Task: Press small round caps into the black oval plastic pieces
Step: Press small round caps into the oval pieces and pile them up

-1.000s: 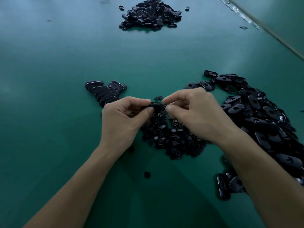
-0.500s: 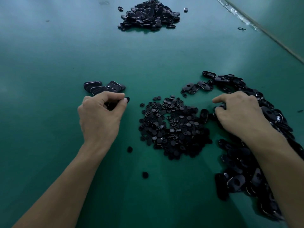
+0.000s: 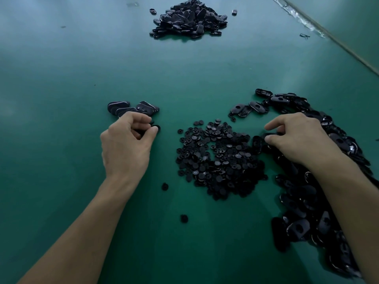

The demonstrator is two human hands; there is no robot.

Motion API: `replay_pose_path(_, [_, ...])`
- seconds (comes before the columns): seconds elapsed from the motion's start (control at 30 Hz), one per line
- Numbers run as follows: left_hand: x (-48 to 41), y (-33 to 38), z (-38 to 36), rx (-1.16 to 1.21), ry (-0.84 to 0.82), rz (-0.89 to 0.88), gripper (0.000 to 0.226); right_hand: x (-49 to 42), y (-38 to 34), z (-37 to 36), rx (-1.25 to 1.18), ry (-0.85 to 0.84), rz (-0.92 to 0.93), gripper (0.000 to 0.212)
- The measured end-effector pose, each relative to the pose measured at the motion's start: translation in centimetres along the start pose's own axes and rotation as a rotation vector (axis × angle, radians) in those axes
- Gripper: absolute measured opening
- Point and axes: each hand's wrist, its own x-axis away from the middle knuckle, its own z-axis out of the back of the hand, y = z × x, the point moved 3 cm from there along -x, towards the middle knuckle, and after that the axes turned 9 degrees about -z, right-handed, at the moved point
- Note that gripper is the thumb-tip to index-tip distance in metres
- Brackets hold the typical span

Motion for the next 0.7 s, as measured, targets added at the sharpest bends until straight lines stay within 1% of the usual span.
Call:
replay_pose_path(0.13, [-0.1,-0.5,0.0,-0.038,0.03,-0.03,0.019,-0.3,0.2,0.0,-0.032,0.007,-0.003,0.027])
replay_pose_path(0.23, [-0.2,-0.5,0.2,-0.016,0.086,-0.044,0.019,-0.4,0.5,0.3,-0.091,0.043,0.02,0.015])
replay_pose_path(0.3, [0.1,0.3,0.2,0.039,0.118,-0.107,0.02,-0.1,0.4,0.5,-0.159,0.09,0.083,0.007])
replay_pose_path(0.37, [0.8,1.7,-0.3,0.121,0.092,-0.196,0.02,0.6,-0.3,0.8,-0.234,0.116,0.183,0.01])
replay_pose_path(0.4, [1.3,2.5,-0.6,0.178,0.044,-0.235,0.018,1.0,-0.9,0.9,-0.284,0.089,0.233,0.011])
replay_pose_path(0.47, [2.3,3.6,-1.5,0.329,-0.113,-0.255,0.012,1.8,-2.4,0.7,-0.383,-0.043,0.324,0.013])
replay_pose_path(0.53, [3.2,4.2,-2.3,0.479,-0.289,-0.174,0.013,2.7,-3.9,0.0,-0.457,-0.193,0.406,0.016])
replay_pose_path(0.57, [3.5,4.2,-2.6,0.522,-0.348,-0.14,0.015,3.2,-4.6,-0.5,-0.485,-0.246,0.44,0.02])
replay_pose_path(0.63, [3.6,4.3,-2.8,0.557,-0.384,-0.114,0.016,4.1,-5.7,-1.5,-0.54,-0.313,0.492,0.025])
replay_pose_path(0.7, [3.3,4.1,-2.7,0.601,-0.349,-0.083,0.015,4.7,-6.2,-2.2,-0.607,-0.334,0.507,0.025])
